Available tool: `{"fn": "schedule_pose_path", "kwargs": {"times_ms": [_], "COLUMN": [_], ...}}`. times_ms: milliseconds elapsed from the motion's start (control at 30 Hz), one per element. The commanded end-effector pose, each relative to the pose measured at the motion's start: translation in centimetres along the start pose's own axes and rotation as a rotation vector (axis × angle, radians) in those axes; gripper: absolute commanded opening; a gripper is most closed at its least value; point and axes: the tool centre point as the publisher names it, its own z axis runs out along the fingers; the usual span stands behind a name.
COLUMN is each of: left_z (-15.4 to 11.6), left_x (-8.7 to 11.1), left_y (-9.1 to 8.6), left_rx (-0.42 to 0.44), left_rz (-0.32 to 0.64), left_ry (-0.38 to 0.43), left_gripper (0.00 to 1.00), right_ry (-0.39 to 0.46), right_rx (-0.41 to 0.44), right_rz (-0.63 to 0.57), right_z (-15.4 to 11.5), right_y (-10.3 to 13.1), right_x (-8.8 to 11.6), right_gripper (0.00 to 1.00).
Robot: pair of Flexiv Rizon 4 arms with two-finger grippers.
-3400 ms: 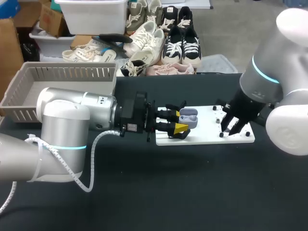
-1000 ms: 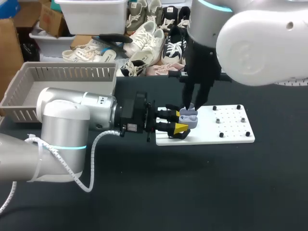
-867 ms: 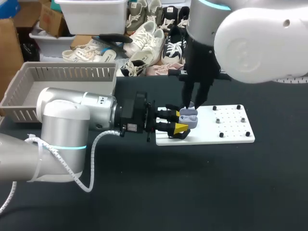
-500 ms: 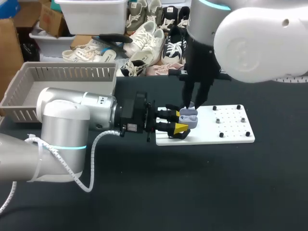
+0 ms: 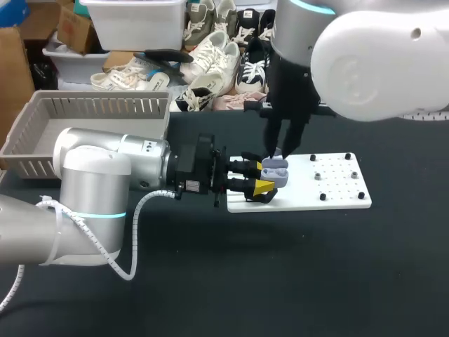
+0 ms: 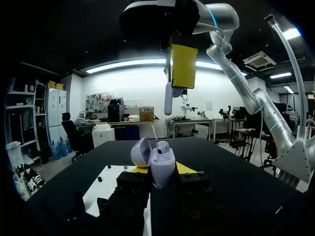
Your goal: Pick up each earbud case from the left stands, insert the matching earbuds, close the lid, and place the case in the box.
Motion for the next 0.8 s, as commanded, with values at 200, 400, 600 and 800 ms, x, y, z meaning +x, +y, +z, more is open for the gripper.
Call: {"fn": "schedule_pose_path", "kwargs": {"times_ms": [200, 400, 600, 800], "left_z": [0.0, 0.0, 0.0, 0.0], "left_x": [0.1, 0.1, 0.1, 0.1], "left_y": [0.0, 0.0, 0.0, 0.0], "left_rx": [-0.001, -0.001, -0.001, -0.001], "left_rz": [0.001, 0.001, 0.001, 0.001], "left_ry": [-0.002, -0.002, -0.002, -0.002], "left_gripper": [0.0, 0.0, 0.0, 0.0], "right_ry": [0.006, 0.013, 0.025, 0.033], "right_rx": [0.021, 0.039, 0.048, 0.06], "right_rz": [-0.01, 0.006, 0.028, 0.039], "right_z": [0.7, 1.2, 1.8, 2.3], "right_y": [0.7, 1.0, 0.9, 0.9], "right_x": [-0.1, -0.1, -0.1, -0.2], "right_gripper": [0.0, 0.0, 0.0, 0.0]}}
